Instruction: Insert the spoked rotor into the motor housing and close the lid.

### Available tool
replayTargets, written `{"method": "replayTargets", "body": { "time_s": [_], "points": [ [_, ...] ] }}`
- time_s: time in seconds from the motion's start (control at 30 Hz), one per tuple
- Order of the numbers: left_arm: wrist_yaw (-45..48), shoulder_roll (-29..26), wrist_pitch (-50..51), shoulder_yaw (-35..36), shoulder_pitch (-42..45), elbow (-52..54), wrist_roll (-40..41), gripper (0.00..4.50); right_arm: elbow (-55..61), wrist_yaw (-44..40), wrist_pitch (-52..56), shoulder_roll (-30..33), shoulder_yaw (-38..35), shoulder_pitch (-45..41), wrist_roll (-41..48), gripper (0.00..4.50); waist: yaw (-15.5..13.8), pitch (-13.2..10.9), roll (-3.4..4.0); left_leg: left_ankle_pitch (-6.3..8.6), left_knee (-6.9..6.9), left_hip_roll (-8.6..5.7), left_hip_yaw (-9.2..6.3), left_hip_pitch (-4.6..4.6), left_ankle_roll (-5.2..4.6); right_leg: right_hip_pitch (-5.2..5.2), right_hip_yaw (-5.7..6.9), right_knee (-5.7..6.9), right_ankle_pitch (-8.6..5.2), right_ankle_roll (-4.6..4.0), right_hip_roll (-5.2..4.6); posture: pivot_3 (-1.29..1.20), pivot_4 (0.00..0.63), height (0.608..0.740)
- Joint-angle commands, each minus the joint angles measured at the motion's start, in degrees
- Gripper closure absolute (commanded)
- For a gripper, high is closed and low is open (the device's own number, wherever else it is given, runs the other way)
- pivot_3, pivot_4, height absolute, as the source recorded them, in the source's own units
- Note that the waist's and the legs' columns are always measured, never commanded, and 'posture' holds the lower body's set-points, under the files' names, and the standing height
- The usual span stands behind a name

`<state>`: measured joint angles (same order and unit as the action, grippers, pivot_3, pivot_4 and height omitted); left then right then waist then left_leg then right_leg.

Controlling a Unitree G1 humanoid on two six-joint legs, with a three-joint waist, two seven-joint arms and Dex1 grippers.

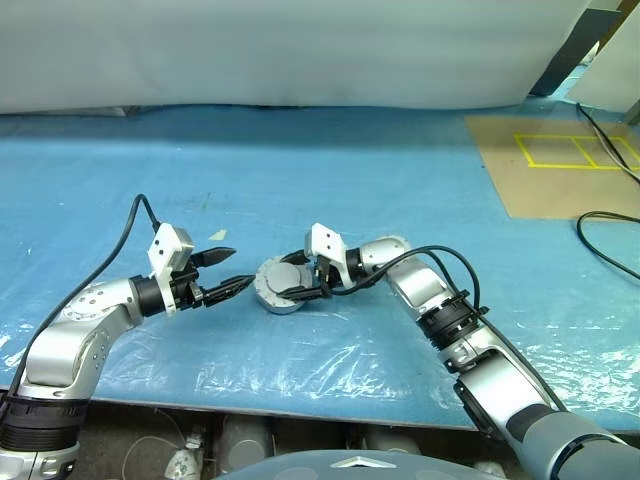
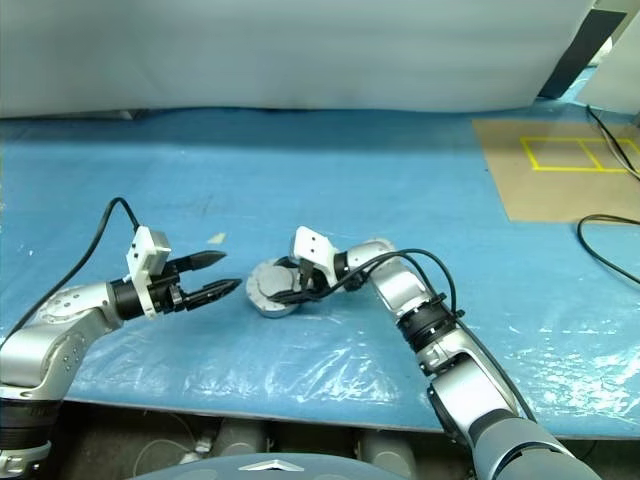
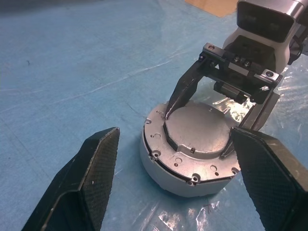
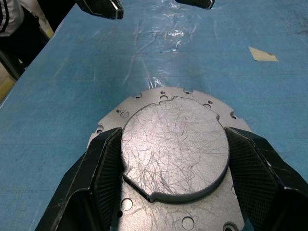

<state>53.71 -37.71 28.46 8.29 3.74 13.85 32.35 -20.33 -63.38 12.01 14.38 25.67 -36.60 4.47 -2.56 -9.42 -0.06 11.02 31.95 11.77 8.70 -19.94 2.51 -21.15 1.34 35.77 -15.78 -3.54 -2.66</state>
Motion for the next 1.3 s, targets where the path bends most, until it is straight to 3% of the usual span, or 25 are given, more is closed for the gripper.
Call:
{"method": "replayTargets", "body": {
  "time_s": [0.03,0.3,0.7,0.93,1.03,1.3],
  "points": [
    [0.0,0.3,-1.2,0.0,0.4,1.0,0.0,0.62,-5.9,3.5,5.4,1.3,2.7,2.9,-5.3,1.54,0.0,0.0,0.04,0.0,-0.04,0.0,0.0,0.0,0.0,0.0,0.0,-0.01,0.0,0.0,0.0,0.0,0.15,0.74],
    [0.2,0.4,-1.7,-0.4,0.6,0.4,-0.4,0.62,-2.7,4.0,13.4,-0.6,0.0,2.3,-1.8,1.54,0.0,0.1,0.08,0.0,-0.31,-0.01,-0.01,0.16,0.0,0.03,-0.01,-0.07,-0.01,0.01,0.01,0.0,0.15,0.74],
    [0.1,0.2,-1.9,-0.2,0.3,0.2,-0.6,0.62,0.5,5.5,13.5,-0.7,3.6,4.4,-4.2,1.54,0.2,0.1,0.09,-0.01,-0.71,-0.02,0.0,0.2,0.03,0.02,-0.07,-0.28,-0.01,0.01,0.01,0.0,0.15,0.74],
    [-0.1,0.3,-1.9,-0.3,0.1,0.5,-0.8,0.62,-5.9,9.4,11.3,-0.8,5.4,4.8,-7.4,1.54,0.3,0.2,0.12,-0.01,-0.85,-0.02,0.01,0.29,0.02,0.09,-0.15,-0.33,-0.02,0.03,0.03,0.0,0.15,0.74],
    [-0.2,0.3,-2.1,-0.3,-0.2,0.7,-0.9,0.62,-5.7,9.3,10.6,-0.4,5.9,5.7,-7.3,1.54,0.3,0.4,0.23,0.01,-1.0,-0.02,-0.01,0.62,-0.01,0.25,-0.2,-0.33,-0.24,0.4,0.03,0.0,0.15,0.74],
    [-0.2,0.5,-2.3,-0.8,0.4,0.2,-1.2,0.62,-7.1,8.1,7.5,1.5,6.2,4.6,-8.1,1.54,0.3,0.6,0.4,0.02,-1.17,-0.05,-0.01,0.83,-0.02,0.3,-0.26,-0.33,-0.27,0.46,0.02,0.0,0.15,0.74]
  ]
}}
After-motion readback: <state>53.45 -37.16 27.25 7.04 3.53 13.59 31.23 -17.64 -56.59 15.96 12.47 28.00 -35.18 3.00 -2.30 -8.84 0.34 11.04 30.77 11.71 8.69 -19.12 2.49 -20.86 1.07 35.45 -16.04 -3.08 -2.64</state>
